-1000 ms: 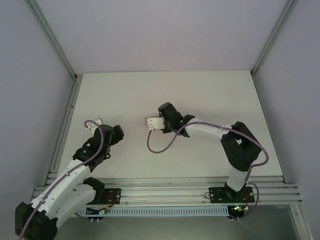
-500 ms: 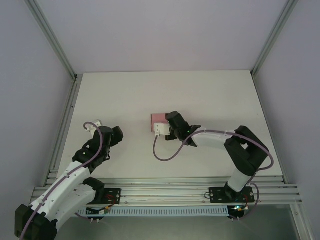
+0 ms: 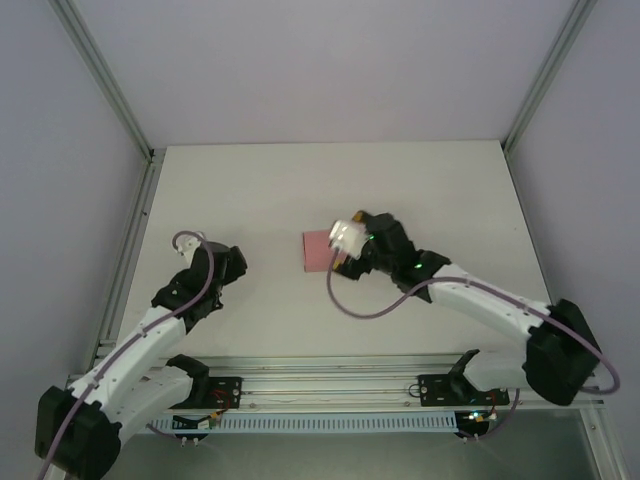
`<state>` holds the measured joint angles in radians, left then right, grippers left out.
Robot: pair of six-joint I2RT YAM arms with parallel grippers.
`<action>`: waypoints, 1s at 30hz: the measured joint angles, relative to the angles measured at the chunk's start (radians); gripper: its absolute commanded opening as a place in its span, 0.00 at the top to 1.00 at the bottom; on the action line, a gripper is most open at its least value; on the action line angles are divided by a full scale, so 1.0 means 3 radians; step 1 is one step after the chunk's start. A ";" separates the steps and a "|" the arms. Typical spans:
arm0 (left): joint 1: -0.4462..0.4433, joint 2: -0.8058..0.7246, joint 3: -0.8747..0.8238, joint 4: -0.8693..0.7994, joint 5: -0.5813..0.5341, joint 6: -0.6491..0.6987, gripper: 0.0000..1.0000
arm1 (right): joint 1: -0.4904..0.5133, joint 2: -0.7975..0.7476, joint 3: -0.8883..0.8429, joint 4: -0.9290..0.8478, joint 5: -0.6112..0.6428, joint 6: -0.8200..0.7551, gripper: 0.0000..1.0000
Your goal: Assemble paper box
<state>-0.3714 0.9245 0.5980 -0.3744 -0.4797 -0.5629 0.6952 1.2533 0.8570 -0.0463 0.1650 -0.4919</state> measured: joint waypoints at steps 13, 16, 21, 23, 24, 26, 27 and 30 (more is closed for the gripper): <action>0.0615 0.1288 0.0085 0.1493 -0.0137 0.0835 0.00 | -0.2007 0.0200 -0.1027 0.0881 0.0280 0.2206 0.00; 0.0669 0.1405 -0.0062 0.2012 0.0004 0.1148 0.00 | -0.2007 0.0455 -0.1471 0.1548 0.0111 0.2082 0.00; 0.0749 0.1845 -0.0530 0.3353 0.0206 0.1567 0.00 | -0.2043 0.0930 -0.1738 0.2714 -0.0094 0.2008 0.00; 0.0820 0.1981 -0.0720 0.3532 0.0336 0.1625 0.00 | -0.2080 0.0993 -0.1733 0.2818 -0.0107 0.2021 0.00; 0.0858 0.2055 -0.0792 0.3635 0.0413 0.1658 0.00 | -0.2103 0.1001 -0.1720 0.2873 -0.0109 0.2027 0.00; 0.0900 0.2216 -0.0796 0.3819 0.0504 0.1694 0.00 | -0.2148 0.1001 -0.1654 0.2920 -0.0118 0.2054 0.00; 0.0909 0.2239 -0.0776 0.3829 0.0539 0.1695 0.00 | -0.2166 0.1002 -0.1635 0.2967 -0.0118 0.2061 0.00; 0.0918 0.2244 -0.0759 0.4040 0.0617 0.1719 0.00 | -0.2187 0.1002 -0.1602 0.3059 -0.0118 0.2088 0.00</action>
<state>-0.0959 1.5978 0.3702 0.8375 -0.2947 -0.0471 0.0391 1.5539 0.3763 0.8715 0.1295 0.1345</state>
